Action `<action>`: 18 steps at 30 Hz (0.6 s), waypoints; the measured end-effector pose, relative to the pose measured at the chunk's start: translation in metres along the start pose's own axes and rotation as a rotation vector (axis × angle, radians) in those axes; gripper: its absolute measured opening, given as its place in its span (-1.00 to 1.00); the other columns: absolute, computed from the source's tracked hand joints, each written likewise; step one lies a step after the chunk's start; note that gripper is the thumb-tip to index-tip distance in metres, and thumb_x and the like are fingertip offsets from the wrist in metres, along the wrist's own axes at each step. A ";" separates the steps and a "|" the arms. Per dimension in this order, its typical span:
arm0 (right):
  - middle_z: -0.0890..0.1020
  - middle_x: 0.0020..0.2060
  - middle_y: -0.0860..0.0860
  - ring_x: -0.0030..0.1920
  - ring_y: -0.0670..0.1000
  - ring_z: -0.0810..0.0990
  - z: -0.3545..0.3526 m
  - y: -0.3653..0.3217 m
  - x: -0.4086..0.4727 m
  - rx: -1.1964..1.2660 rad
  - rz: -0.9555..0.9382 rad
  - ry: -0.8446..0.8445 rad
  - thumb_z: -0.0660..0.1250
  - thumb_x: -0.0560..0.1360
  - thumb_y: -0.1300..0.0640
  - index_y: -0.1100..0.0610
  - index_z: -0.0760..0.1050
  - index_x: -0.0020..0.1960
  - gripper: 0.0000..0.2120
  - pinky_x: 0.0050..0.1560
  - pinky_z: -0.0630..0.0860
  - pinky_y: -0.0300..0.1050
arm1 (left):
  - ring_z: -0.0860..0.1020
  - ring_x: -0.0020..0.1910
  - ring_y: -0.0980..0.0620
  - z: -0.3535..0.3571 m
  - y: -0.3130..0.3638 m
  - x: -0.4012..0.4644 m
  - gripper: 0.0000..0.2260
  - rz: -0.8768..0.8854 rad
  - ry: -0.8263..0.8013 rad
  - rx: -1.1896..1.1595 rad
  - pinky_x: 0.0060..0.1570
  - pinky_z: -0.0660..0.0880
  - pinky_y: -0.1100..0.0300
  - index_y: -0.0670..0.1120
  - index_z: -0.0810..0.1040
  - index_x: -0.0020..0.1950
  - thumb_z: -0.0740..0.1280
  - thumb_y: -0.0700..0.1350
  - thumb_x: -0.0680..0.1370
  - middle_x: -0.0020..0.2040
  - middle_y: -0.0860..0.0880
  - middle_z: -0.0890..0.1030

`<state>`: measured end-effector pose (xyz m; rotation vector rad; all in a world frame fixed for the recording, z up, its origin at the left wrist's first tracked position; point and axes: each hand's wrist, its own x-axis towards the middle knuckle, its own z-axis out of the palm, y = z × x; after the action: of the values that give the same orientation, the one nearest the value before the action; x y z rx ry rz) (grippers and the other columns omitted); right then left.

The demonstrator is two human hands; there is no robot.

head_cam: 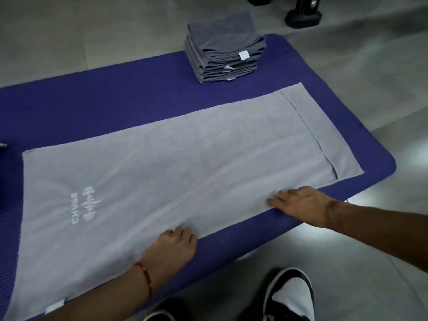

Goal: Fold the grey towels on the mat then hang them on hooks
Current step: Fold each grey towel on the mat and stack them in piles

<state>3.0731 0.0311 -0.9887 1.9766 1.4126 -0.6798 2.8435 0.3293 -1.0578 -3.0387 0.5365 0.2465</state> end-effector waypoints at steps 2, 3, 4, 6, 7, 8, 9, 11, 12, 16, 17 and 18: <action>0.57 0.23 0.14 0.00 0.16 0.66 0.003 0.005 0.008 -0.183 -0.051 0.095 0.33 0.26 0.36 0.21 0.39 0.46 -0.26 -0.14 0.59 -0.02 | 0.55 -0.42 -0.08 -0.002 0.001 0.005 -0.75 -0.017 0.002 -0.015 -0.53 0.47 0.19 -0.09 0.59 -0.31 0.56 -0.26 0.10 -0.35 -0.09 0.56; 0.65 0.03 0.11 -0.22 0.12 0.66 0.005 0.009 0.012 -0.273 -0.072 0.166 0.30 0.14 0.35 0.22 0.55 0.30 -0.30 -0.34 0.55 -0.09 | 0.54 -0.44 -0.07 -0.006 0.001 0.007 -0.74 -0.027 0.012 -0.037 -0.53 0.45 0.20 -0.08 0.58 -0.33 0.56 -0.26 0.08 -0.36 -0.07 0.56; 0.67 -0.13 0.09 -0.37 0.10 0.62 0.009 0.012 0.015 -0.295 -0.110 0.240 0.25 0.07 0.33 0.22 0.64 0.15 -0.35 -0.46 0.49 -0.15 | 0.54 -0.44 -0.06 -0.009 0.001 0.008 -0.73 -0.029 0.031 -0.066 -0.52 0.45 0.21 -0.07 0.57 -0.34 0.56 -0.25 0.07 -0.37 -0.06 0.55; 0.65 -0.26 0.07 -0.47 0.09 0.58 0.008 0.008 0.018 -0.277 -0.118 0.266 0.23 0.03 0.32 0.22 0.67 0.04 -0.40 -0.53 0.42 -0.20 | 0.53 -0.44 -0.04 -0.012 0.002 0.007 -0.79 -0.046 0.072 -0.151 -0.48 0.46 0.20 -0.04 0.54 -0.32 0.50 -0.20 0.15 -0.36 -0.03 0.54; 0.65 -0.22 0.08 -0.44 0.10 0.61 0.002 0.006 0.019 -0.284 -0.116 0.231 0.26 0.03 0.34 0.23 0.65 0.09 -0.38 -0.49 0.42 -0.19 | 0.53 -0.45 -0.02 -0.013 0.004 0.005 -0.86 -0.067 0.085 -0.200 -0.47 0.47 0.21 -0.02 0.52 -0.30 0.43 -0.18 0.22 -0.36 -0.01 0.53; 0.65 -0.11 0.11 -0.33 0.13 0.66 -0.001 0.007 0.020 -0.247 -0.139 0.187 0.32 0.09 0.36 0.25 0.59 0.21 -0.34 -0.41 0.43 -0.15 | 0.54 -0.46 -0.01 -0.011 0.005 0.004 -0.89 -0.092 0.094 -0.242 -0.48 0.47 0.22 -0.02 0.51 -0.29 0.36 -0.18 0.25 -0.36 0.01 0.52; 0.63 0.02 0.14 -0.19 0.16 0.69 0.003 0.010 0.021 -0.212 -0.143 0.165 0.37 0.21 0.37 0.26 0.48 0.34 -0.33 -0.32 0.43 -0.10 | 0.54 -0.46 0.00 -0.009 0.006 0.004 -0.87 -0.120 0.084 -0.278 -0.50 0.47 0.22 -0.01 0.50 -0.28 0.37 -0.20 0.24 -0.35 0.02 0.52; 0.62 0.07 0.10 -0.15 0.12 0.69 0.007 0.014 0.023 -0.195 -0.097 0.190 0.47 0.33 0.25 0.20 0.44 0.40 -0.36 -0.30 0.40 -0.10 | 0.57 -0.42 0.01 -0.003 0.007 0.002 -0.72 -0.129 0.020 -0.309 -0.51 0.50 0.22 -0.01 0.54 -0.23 0.52 -0.20 0.16 -0.29 0.03 0.57; 0.64 0.02 0.06 -0.21 0.08 0.69 0.005 0.017 0.023 -0.186 -0.095 0.232 0.52 0.32 0.17 0.16 0.50 0.35 -0.39 -0.34 0.43 -0.13 | 0.60 -0.37 0.02 -0.001 0.007 0.001 -0.68 -0.108 -0.011 -0.303 -0.49 0.53 0.21 -0.01 0.57 -0.16 0.56 -0.15 0.15 -0.22 0.03 0.60; 0.44 0.38 0.06 0.24 0.16 0.57 0.003 0.026 0.020 -0.076 -0.060 0.114 0.16 0.63 0.21 0.09 0.17 0.58 -0.47 0.17 0.46 0.01 | 0.64 -0.22 0.07 -0.018 -0.009 0.004 -0.72 -0.019 -0.002 -0.298 -0.37 0.57 0.26 0.07 0.57 0.02 0.38 0.05 0.33 -0.02 0.03 0.64; 0.43 0.39 0.07 0.24 0.19 0.57 0.003 0.026 0.021 -0.056 -0.065 0.113 0.17 0.63 0.21 0.11 0.18 0.58 -0.47 0.18 0.46 0.03 | 0.64 -0.22 0.06 -0.025 -0.016 0.010 -0.71 0.021 -0.001 -0.271 -0.36 0.57 0.27 0.08 0.59 0.01 0.42 0.04 0.30 -0.02 0.03 0.64; 0.49 0.35 0.07 0.16 0.18 0.62 0.006 0.027 0.022 -0.074 -0.065 0.151 0.23 0.60 0.18 0.11 0.26 0.55 -0.48 0.10 0.51 0.03 | 0.62 -0.20 0.06 -0.033 -0.023 0.018 -0.68 0.069 -0.008 -0.226 -0.34 0.56 0.28 0.08 0.60 0.02 0.48 0.03 0.28 -0.01 0.04 0.63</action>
<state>3.1046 0.0345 -1.0033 1.9657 1.5745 -0.5072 2.8736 0.3427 -1.0277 -3.2380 0.6570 0.3453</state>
